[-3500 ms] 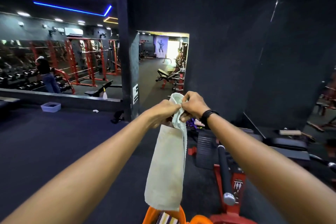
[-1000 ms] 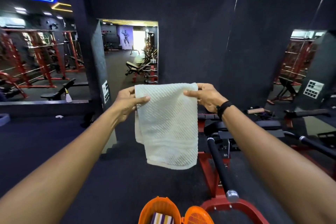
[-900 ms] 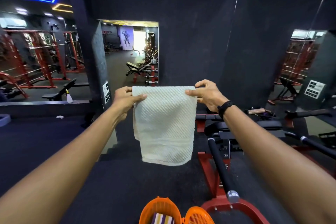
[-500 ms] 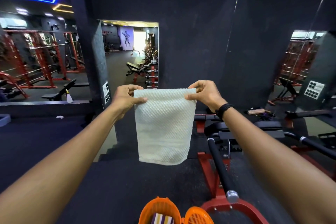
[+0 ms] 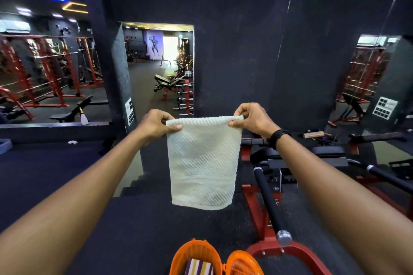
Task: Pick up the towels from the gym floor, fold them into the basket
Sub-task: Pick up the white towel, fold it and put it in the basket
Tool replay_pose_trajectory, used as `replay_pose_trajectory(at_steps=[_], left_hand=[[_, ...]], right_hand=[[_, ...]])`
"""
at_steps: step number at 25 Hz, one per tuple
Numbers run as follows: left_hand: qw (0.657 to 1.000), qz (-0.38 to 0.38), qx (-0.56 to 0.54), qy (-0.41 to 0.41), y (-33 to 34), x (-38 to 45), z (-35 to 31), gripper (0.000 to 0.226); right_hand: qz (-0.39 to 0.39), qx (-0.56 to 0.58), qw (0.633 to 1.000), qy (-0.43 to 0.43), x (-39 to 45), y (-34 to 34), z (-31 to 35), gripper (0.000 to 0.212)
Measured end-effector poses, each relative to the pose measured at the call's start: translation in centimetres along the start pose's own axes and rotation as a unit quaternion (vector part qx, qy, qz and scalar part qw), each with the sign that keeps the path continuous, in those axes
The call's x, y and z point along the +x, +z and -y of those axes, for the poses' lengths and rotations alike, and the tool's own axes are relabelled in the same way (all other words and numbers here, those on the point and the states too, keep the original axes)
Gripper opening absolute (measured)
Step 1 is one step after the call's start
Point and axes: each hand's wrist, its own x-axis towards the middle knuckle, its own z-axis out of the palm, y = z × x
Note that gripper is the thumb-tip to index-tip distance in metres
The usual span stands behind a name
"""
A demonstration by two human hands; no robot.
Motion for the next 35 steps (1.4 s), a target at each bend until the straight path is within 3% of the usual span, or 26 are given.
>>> replay_pose_trajectory(at_steps=[2, 3, 5, 6, 8, 10, 12, 16, 18, 20, 25, 28, 30, 35], left_hand=[[0.998, 0.062, 0.022, -0.011, -0.1, -0.4, -1.1, 0.018], [0.999, 0.041, 0.009, 0.009, -0.3, -0.3, -2.2, 0.019], [0.988, -0.042, -0.135, 0.064, -1.4, 0.1, -4.8, 0.023], [0.974, -0.043, -0.205, 0.082, -2.1, 0.4, -5.9, 0.022], [0.98, 0.038, -0.184, 0.06, -2.4, -0.2, -6.1, 0.019], [0.984, 0.09, -0.152, 0.005, -1.4, -0.7, -3.9, 0.029], [0.971, 0.074, -0.225, -0.045, -0.6, -1.1, -3.0, 0.04], [0.934, 0.027, -0.353, -0.043, 0.4, -1.2, -3.1, 0.017], [0.922, 0.008, -0.384, -0.051, 0.5, -1.2, -2.7, 0.033], [0.919, -0.002, -0.389, -0.057, 0.5, -1.4, -2.2, 0.061], [0.915, 0.009, -0.4, -0.053, 0.3, -1.5, -1.6, 0.084], [0.94, 0.011, -0.338, -0.042, 0.4, -1.3, -1.9, 0.065], [0.936, -0.002, -0.35, -0.038, 0.7, -1.3, -2.1, 0.049], [0.975, -0.041, -0.216, -0.011, 1.1, -0.7, -2.0, 0.045]], right_hand=[[0.086, 0.022, 0.996, 0.011, -0.2, -0.6, 0.4, 0.024], [0.094, 0.053, 0.994, 0.005, 0.3, -1.4, 1.1, 0.025], [0.018, 0.18, 0.983, -0.012, 1.5, -3.5, 3.5, 0.031], [-0.001, 0.257, 0.966, -0.011, 2.2, -4.7, 4.6, 0.04], [0.071, 0.292, 0.954, 0.02, 2.1, -5.1, 5.4, 0.063], [0.132, 0.282, 0.948, 0.072, 0.9, -2.8, 3.5, 0.061], [0.098, 0.347, 0.924, 0.129, 0.2, -0.8, 2.3, 0.047], [-0.015, 0.439, 0.882, 0.173, 1.3, -0.1, 2.4, 0.033], [-0.015, 0.395, 0.906, 0.153, 1.6, -0.1, 2.1, 0.054], [0.032, 0.324, 0.939, 0.114, 1.0, 0.2, 2.1, 0.078], [0.054, 0.199, 0.978, 0.04, 1.1, 0.0, 1.7, 0.076], [0.051, 0.126, 0.991, 0.019, 1.3, -0.6, 1.5, 0.065], [0.053, 0.127, 0.99, 0.012, 1.3, -0.8, 1.5, 0.063], [0.023, 0.047, 0.999, -0.014, 1.5, -1.1, 0.3, 0.048]])
